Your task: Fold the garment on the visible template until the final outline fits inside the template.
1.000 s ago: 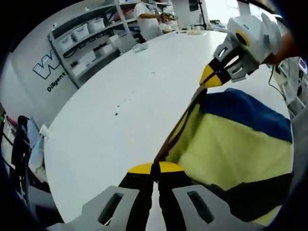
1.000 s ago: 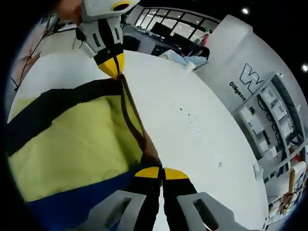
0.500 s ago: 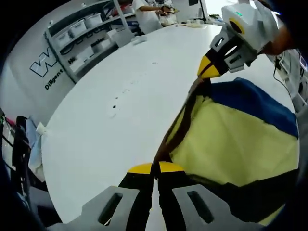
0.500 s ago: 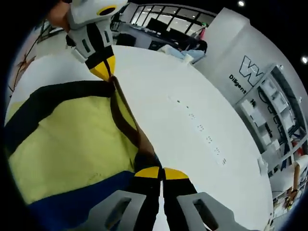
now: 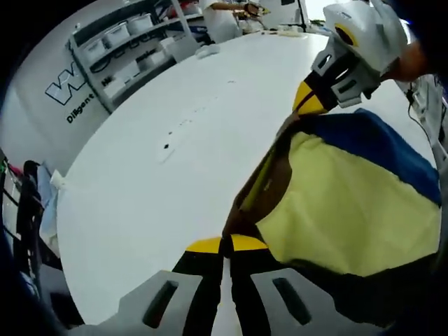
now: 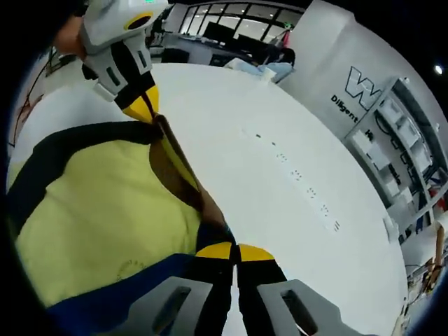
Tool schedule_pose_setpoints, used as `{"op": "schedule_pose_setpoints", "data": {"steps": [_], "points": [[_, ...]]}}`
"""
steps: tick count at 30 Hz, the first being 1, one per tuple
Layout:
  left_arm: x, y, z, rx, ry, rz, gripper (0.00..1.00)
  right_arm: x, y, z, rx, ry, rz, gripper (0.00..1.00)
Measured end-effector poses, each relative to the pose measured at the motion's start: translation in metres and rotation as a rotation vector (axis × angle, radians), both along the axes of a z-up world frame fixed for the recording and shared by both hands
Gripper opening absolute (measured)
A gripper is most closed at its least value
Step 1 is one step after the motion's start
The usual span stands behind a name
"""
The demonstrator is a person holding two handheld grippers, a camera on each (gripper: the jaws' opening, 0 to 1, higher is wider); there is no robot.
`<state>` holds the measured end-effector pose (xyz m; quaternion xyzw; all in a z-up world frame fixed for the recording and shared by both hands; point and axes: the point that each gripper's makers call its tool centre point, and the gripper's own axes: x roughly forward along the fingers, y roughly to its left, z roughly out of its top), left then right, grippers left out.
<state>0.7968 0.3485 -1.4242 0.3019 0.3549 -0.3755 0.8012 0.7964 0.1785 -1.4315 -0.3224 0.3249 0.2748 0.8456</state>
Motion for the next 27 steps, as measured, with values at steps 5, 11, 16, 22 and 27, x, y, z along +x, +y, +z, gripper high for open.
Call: {"op": "schedule_pose_setpoints", "data": {"steps": [5, 11, 16, 22, 27], "points": [[0.003, 0.001, -0.002, 0.010, -0.023, -0.006, 0.07, 0.003, -0.001, -0.001, 0.002, 0.003, -0.010, 0.00], [0.007, 0.003, -0.004, 0.011, -0.029, 0.001, 0.15, 0.004, -0.001, -0.003, 0.030, 0.015, -0.037, 0.00], [0.011, 0.007, -0.001, 0.010, -0.050, 0.011, 0.25, 0.002, -0.003, -0.001, 0.049, 0.007, -0.055, 0.05], [0.016, 0.011, 0.006, -0.012, -0.088, 0.040, 0.39, 0.002, -0.004, 0.006, 0.117, -0.017, -0.113, 0.14], [0.016, 0.008, 0.015, -0.033, -0.122, 0.032, 0.49, -0.002, 0.000, 0.010, 0.167, -0.015, -0.123, 0.28]]}}
